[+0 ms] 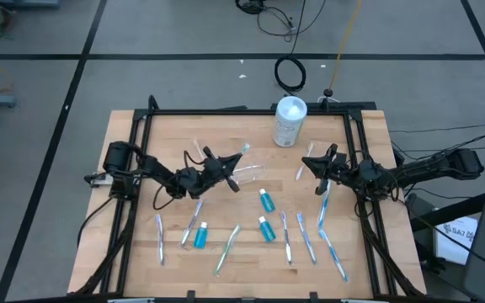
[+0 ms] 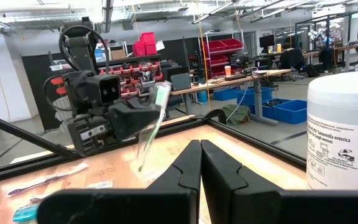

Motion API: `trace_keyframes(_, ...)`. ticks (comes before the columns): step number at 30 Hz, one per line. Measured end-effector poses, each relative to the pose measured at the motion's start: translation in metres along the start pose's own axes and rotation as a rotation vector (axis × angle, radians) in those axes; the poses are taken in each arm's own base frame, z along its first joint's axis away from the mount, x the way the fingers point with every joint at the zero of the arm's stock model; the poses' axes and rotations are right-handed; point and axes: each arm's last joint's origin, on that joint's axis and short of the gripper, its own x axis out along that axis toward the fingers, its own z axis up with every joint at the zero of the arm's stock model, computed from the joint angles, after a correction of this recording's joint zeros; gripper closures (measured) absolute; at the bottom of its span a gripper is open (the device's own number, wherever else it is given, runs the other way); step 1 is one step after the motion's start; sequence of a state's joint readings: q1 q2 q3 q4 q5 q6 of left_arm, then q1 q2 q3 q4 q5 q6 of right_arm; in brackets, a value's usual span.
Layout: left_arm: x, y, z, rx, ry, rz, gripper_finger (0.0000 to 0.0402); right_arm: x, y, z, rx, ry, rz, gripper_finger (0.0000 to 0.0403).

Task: Pick & Place toothbrushing station
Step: Put the top green toothbrush into the transparent organizer

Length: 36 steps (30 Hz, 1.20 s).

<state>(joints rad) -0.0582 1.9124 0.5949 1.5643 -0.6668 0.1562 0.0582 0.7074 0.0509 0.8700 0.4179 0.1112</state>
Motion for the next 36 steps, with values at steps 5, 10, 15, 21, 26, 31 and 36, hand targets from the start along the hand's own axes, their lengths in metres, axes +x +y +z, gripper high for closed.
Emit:
trace_keyframes(5, 0.0, 0.001, -0.002, 0.027, 0.019, 0.024, 0.0401, 0.0, 0.0, 0.0, 0.0, 0.0, 0.0, 0.0399)
trace_keyframes(10, 0.0, 0.001, -0.001, 0.075, 0.014, 0.024, 0.0401, 0.0, 0.0, 0.0, 0.0, -0.001, 0.0, 0.0399)
trace_keyframes(15, -0.001, 0.001, -0.014, 0.084, 0.133, 0.066, 0.0401, 0.0, 0.0, 0.0, 0.0, 0.0, 0.001, 0.0399)
trace_keyframes(21, -0.003, 0.002, -0.02, 0.047, 0.178, 0.144, 0.0401, 0.0, 0.0, 0.0, 0.0, 0.0, 0.0, 0.0399)
trace_keyframes(26, -0.003, 0.002, -0.02, 0.053, 0.182, 0.151, 0.0392, 0.0, 0.0, 0.0, 0.0, 0.0, 0.0, 0.0399)
trace_keyframes(31, -0.005, 0.001, -0.025, 0.065, 0.221, 0.168, 0.0367, 0.0, 0.0, 0.0, 0.0, 0.0, 0.0, 0.0399)
trace_keyframes(36, -0.011, -0.003, -0.028, 0.117, 0.259, 0.206, 0.0334, 0.0, 0.0, 0.0, 0.0, 0.0, 0.001, 0.0399)
